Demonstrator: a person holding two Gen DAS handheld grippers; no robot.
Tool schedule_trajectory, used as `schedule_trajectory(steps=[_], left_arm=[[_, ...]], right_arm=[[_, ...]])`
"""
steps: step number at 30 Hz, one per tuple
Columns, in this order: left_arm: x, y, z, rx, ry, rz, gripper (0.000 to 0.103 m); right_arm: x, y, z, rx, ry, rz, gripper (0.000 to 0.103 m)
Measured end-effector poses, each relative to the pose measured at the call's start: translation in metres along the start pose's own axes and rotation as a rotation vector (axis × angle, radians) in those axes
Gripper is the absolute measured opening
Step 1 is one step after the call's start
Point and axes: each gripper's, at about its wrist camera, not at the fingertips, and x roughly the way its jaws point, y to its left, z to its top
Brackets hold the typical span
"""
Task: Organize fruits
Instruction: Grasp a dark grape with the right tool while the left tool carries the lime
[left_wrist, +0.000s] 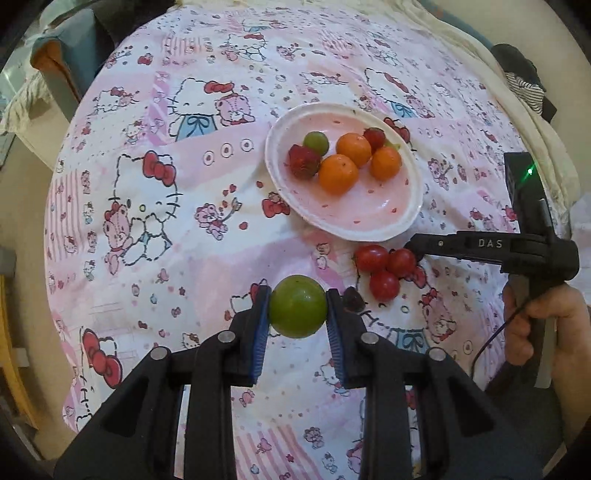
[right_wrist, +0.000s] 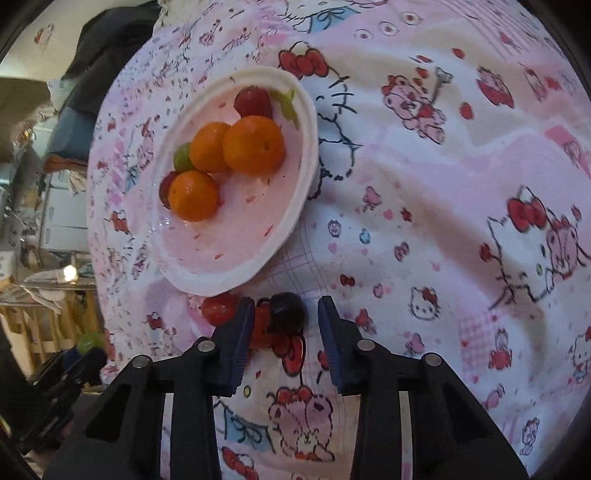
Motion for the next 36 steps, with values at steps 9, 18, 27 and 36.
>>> schedule_trajectory(steps=[9, 18, 27, 36], left_arm=[[0.012, 0.0, 0.004, -0.016, 0.014, -0.002, 0.025], [0.015, 0.003, 0.004, -0.021, -0.003, 0.03, 0.025], [0.008, 0.015, 0.004, -0.067, -0.056, 0.074, 0.025], [-0.005, 0.025, 0.008, -0.116, -0.122, 0.095, 0.025]], right_arm=[[0.017, 0.008, -0.006, -0.078, 0.032, -0.08, 0.021], [-0.021, -0.013, -0.007, -0.009, -0.051, 0.022, 0.021], [-0.079, -0.024, -0.014, -0.006, -0.196, 0.007, 0.021], [-0.116, -0.017, -0.013, -0.063, -0.301, 0.013, 0.021]])
